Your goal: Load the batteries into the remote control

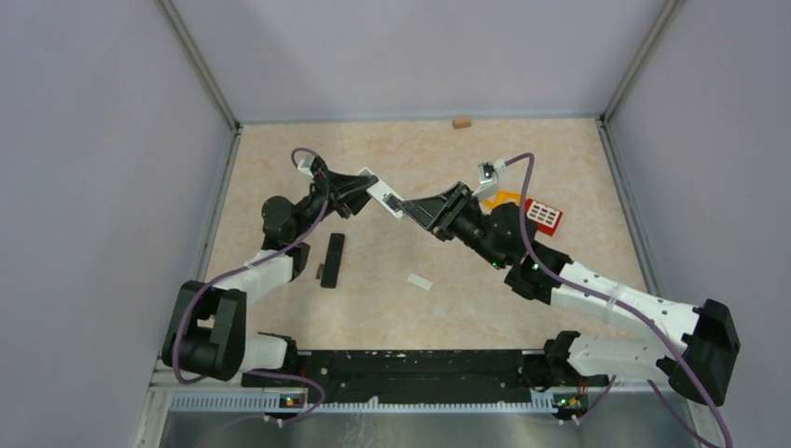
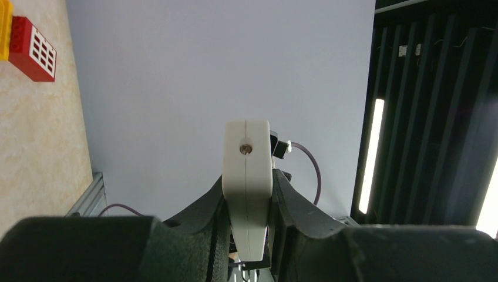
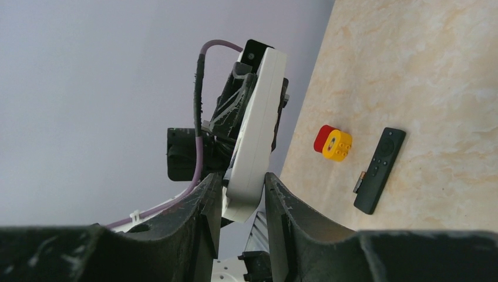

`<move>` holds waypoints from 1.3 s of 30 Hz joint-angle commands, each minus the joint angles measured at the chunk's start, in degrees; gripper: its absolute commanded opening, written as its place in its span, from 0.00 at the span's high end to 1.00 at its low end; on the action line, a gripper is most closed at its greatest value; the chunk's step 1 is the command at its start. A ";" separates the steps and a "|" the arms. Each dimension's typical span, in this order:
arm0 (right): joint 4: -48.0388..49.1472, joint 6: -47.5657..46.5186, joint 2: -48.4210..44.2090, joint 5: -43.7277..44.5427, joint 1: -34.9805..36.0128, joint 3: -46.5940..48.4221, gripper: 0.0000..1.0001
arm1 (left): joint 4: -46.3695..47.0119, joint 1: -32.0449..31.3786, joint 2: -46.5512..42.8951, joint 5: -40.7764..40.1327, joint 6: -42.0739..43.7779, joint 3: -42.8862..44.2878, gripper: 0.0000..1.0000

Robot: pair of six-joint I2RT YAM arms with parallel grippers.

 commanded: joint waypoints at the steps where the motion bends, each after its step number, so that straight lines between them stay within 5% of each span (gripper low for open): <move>1: 2.24 0.77 0.89 -0.19 -0.39 0.58 0.68 | 4.56 -0.89 -3.69 0.71 4.59 3.12 1.00; 15: -13.67 -0.27 2.53 4.03 -1.79 4.88 0.75 | 4.73 -1.18 -7.03 3.05 11.86 7.16 1.00; 22: -14.27 -5.46 2.53 1.56 -4.04 4.52 0.60 | -1.23 -1.09 -7.66 4.71 19.45 8.84 1.00; 25: -10.27 -7.00 0.51 -0.58 -5.42 2.66 0.30 | -7.67 -1.00 -8.57 4.95 25.81 9.36 1.00; 28: -3.13 -9.05 -2.63 -2.85 -6.29 -0.62 0.14 | -17.03 -0.79 -9.77 4.87 34.18 10.44 1.00; 39: -2.67 -16.79 -4.04 -8.86 -9.13 -1.17 0.15 | -31.97 -0.66 -12.36 2.27 47.55 11.34 1.00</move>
